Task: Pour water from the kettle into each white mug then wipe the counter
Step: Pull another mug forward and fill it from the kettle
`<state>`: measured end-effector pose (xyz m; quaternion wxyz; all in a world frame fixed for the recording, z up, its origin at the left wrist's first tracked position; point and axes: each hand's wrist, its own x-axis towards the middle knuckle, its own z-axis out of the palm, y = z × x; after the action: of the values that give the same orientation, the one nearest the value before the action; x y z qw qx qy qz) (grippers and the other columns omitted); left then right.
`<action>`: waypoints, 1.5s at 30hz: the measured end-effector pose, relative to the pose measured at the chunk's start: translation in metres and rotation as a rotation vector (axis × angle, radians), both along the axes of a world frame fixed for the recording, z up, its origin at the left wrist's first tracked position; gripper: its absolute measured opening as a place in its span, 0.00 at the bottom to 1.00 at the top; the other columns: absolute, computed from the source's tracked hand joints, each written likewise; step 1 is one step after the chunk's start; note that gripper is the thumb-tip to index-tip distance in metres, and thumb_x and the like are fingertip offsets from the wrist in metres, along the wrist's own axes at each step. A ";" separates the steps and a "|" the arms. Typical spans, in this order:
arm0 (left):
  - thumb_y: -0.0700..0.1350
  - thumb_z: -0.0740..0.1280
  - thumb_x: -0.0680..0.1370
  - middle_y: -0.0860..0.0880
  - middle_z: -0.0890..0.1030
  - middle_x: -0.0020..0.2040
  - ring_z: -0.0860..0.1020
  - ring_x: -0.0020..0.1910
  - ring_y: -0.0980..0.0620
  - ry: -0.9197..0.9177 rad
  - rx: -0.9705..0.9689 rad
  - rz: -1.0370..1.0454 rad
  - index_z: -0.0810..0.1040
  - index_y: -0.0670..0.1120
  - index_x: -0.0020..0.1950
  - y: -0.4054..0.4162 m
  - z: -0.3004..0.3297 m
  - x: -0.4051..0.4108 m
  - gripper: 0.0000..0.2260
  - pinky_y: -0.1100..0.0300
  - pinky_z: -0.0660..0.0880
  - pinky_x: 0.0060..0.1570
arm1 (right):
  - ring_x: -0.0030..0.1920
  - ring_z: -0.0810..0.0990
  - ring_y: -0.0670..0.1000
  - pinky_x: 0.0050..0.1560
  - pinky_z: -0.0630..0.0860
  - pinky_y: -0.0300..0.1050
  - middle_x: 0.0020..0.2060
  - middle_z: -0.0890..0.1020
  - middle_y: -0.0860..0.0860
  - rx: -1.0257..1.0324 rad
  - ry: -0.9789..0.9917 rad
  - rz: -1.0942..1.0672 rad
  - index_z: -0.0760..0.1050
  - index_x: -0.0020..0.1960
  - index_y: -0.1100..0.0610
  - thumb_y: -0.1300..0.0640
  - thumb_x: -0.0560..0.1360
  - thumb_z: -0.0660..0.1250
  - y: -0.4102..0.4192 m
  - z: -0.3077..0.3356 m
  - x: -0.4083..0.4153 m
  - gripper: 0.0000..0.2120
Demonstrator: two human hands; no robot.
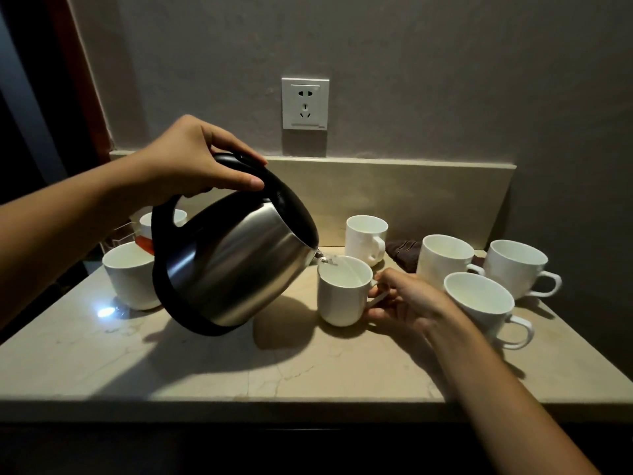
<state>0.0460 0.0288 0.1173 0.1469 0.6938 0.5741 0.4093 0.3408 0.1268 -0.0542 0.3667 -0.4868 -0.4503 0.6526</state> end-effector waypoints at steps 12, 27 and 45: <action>0.53 0.78 0.60 0.51 0.83 0.31 0.71 0.21 0.59 0.021 0.024 -0.006 0.86 0.59 0.46 0.002 0.005 -0.001 0.15 0.69 0.66 0.20 | 0.34 0.80 0.59 0.52 0.79 0.61 0.32 0.78 0.59 0.015 -0.028 -0.012 0.76 0.39 0.65 0.62 0.71 0.65 0.006 -0.005 0.001 0.06; 0.53 0.79 0.61 0.53 0.82 0.28 0.71 0.20 0.59 0.060 0.025 -0.016 0.86 0.57 0.47 0.009 0.004 -0.002 0.15 0.68 0.65 0.19 | 0.28 0.81 0.56 0.28 0.80 0.47 0.31 0.78 0.57 0.001 -0.018 -0.009 0.75 0.40 0.65 0.62 0.73 0.63 0.003 0.000 0.001 0.06; 0.54 0.79 0.59 0.42 0.82 0.35 0.70 0.24 0.56 -0.197 0.130 0.026 0.86 0.58 0.49 -0.010 -0.022 -0.023 0.19 0.65 0.65 0.21 | 0.29 0.79 0.55 0.32 0.82 0.53 0.29 0.75 0.57 -0.028 0.106 -0.041 0.74 0.41 0.64 0.64 0.73 0.61 0.000 -0.004 -0.001 0.04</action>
<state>0.0227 0.0190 0.0957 0.1517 0.6508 0.5381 0.5137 0.3399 0.1272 -0.0580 0.3962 -0.4658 -0.4111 0.6761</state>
